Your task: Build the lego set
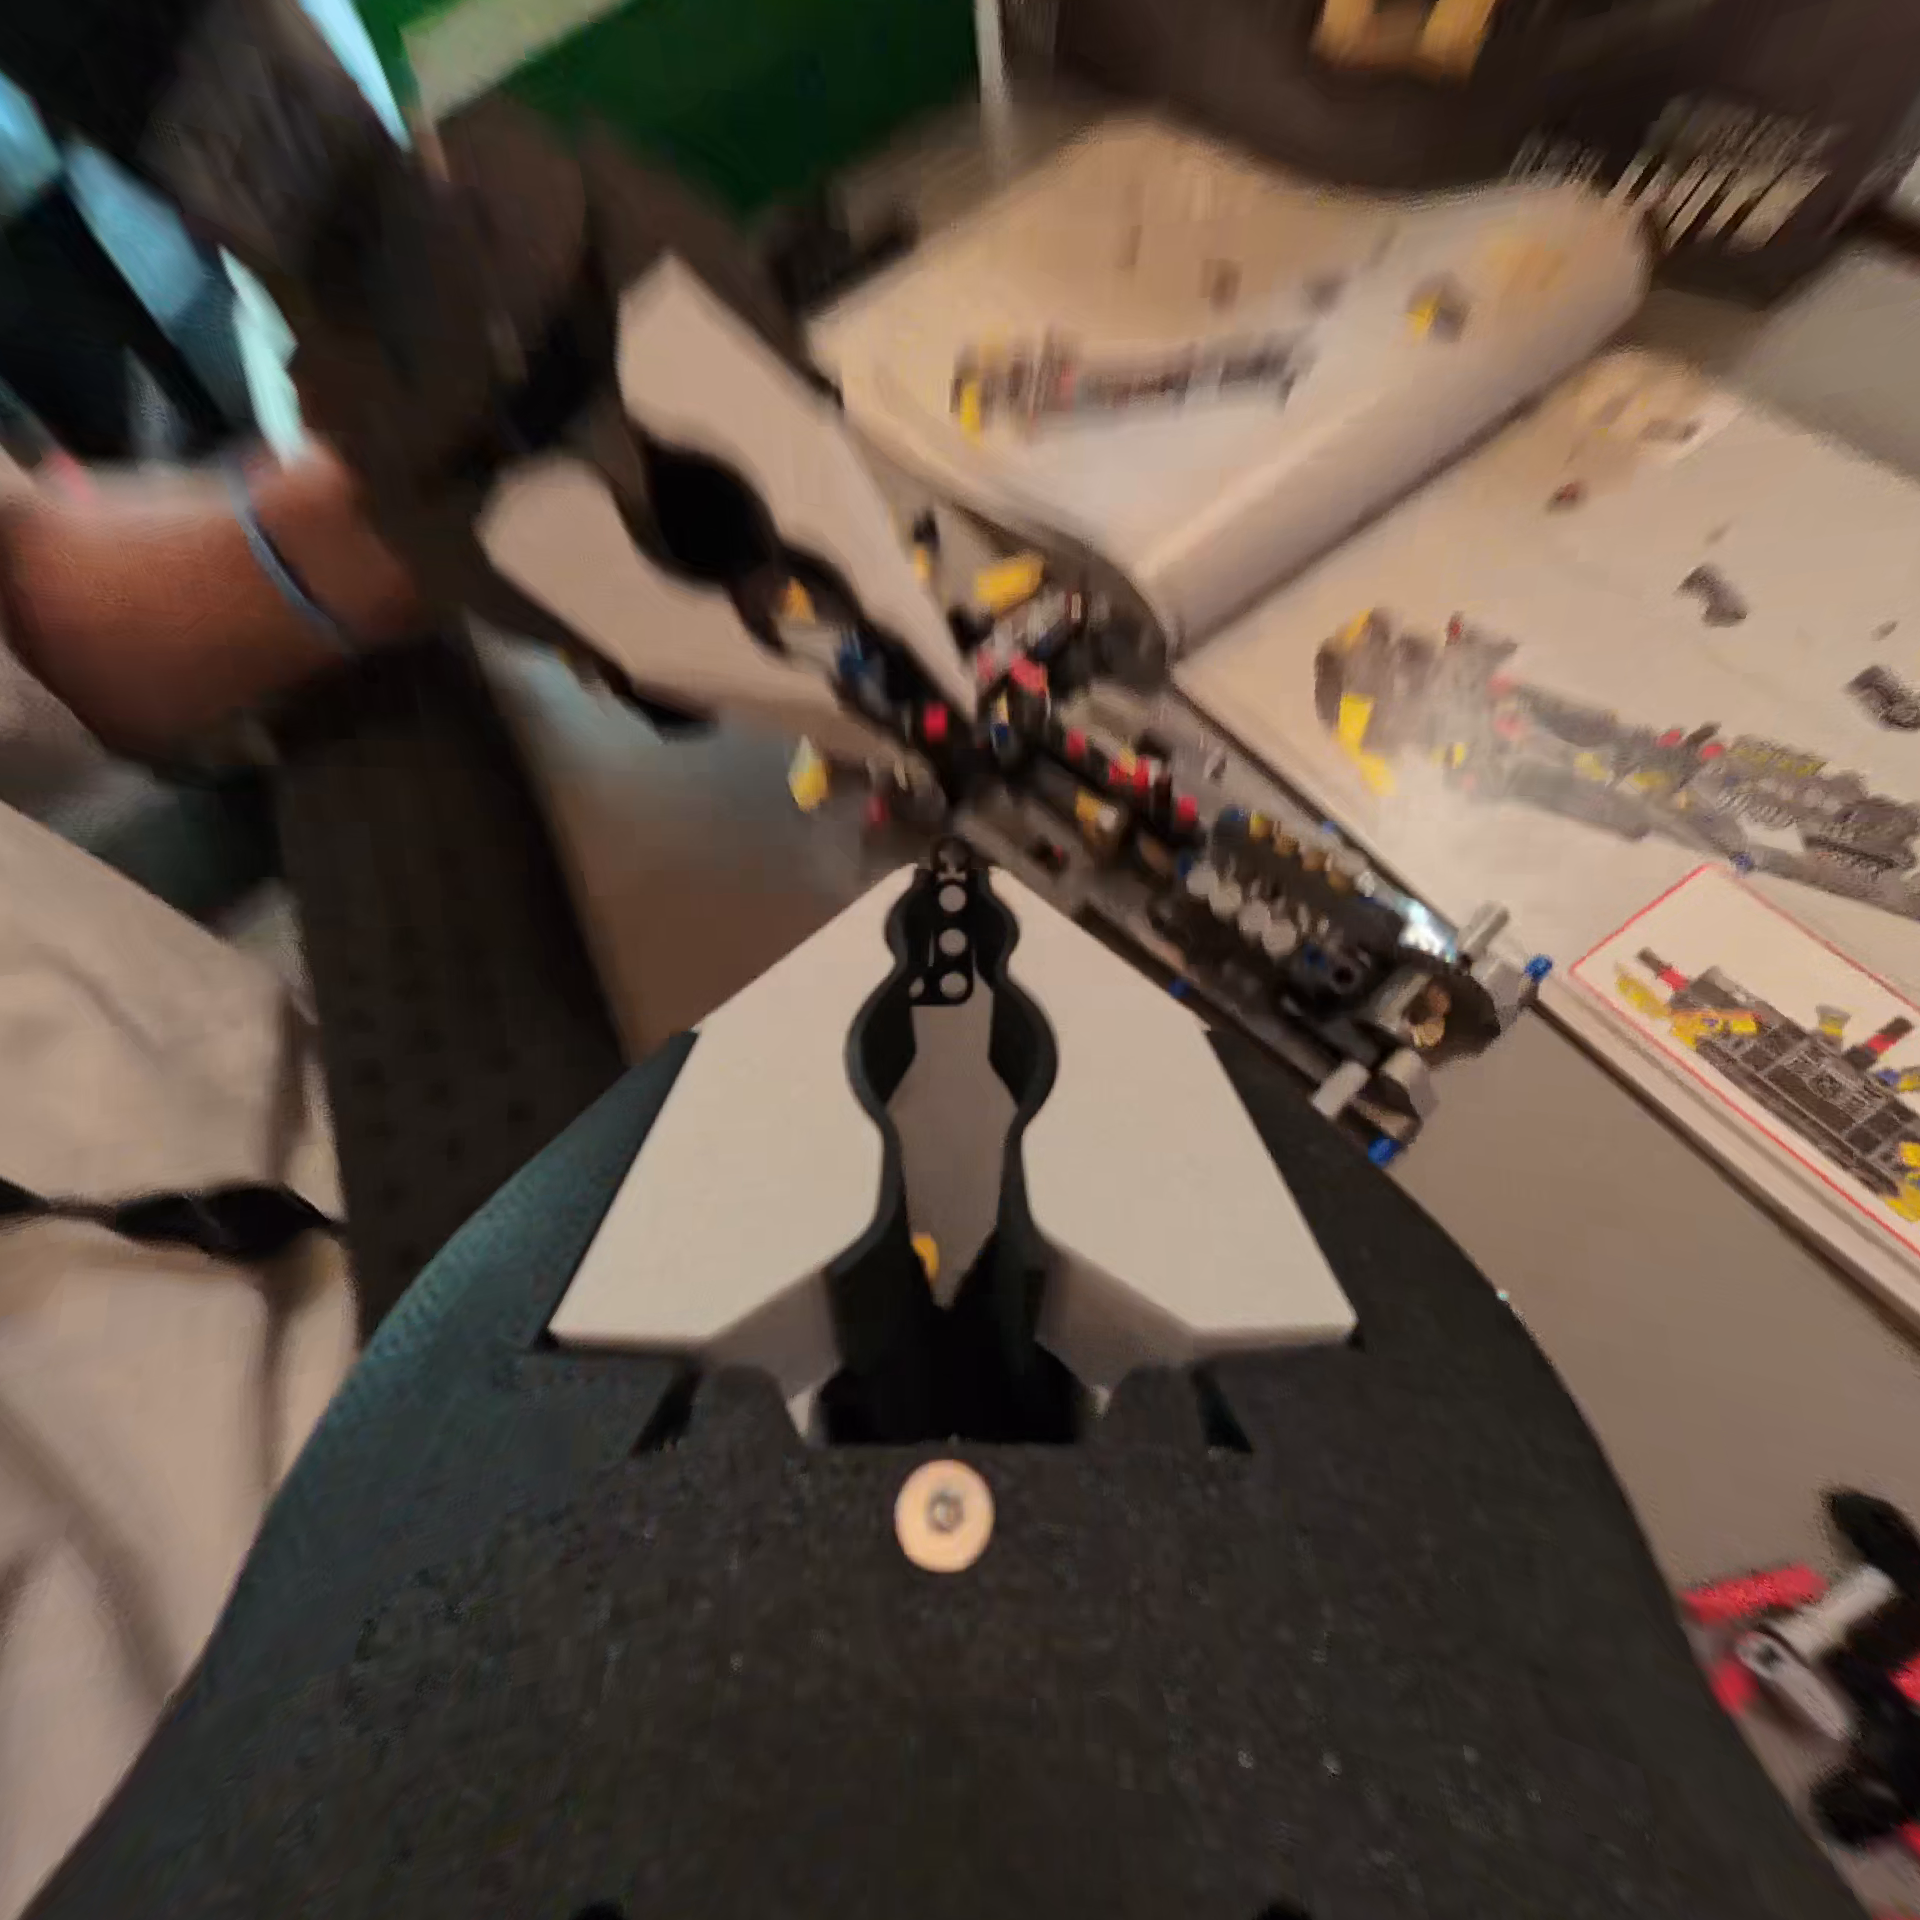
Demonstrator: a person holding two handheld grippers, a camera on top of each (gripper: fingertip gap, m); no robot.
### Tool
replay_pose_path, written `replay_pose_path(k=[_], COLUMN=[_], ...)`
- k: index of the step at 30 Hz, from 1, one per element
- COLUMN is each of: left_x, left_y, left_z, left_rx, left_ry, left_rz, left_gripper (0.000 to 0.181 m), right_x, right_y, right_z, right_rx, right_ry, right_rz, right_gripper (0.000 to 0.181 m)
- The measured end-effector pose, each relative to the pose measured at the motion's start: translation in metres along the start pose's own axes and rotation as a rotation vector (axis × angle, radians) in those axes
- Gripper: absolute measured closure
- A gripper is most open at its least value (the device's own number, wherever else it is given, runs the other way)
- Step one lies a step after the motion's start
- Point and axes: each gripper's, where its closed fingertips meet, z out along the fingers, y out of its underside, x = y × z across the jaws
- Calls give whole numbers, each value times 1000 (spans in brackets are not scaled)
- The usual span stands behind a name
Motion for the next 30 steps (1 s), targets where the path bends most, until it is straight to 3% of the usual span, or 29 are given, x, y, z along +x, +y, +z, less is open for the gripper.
replay_pose_path(k=[4,10,15,19,23,30], left_x=[3,9,8,2,2,2], left_y=[-9,-1,-3,1,2,3], left_z=[3,14,14,15,15,18], left_rx=[37,-42,-31,-44,-41,-31], left_ry=[-95,-233,-271,-305,-297,-289], left_rz=[178,422,436,442,429,402], left_gripper=[176,175,175,175,175,175], right_x=[-5,-10,-2,-2,-1,-2], right_y=[-27,-13,-3,-8,-9,-3], right_z=[-18,-10,-14,-20,-25,-17], right_rx=[217,241,295,502,576,520], right_ry=[3,64,80,-16,-38,-33], right_rz=[142,207,266,254,227,177], right_gripper=[176,176,176,176,176,175])
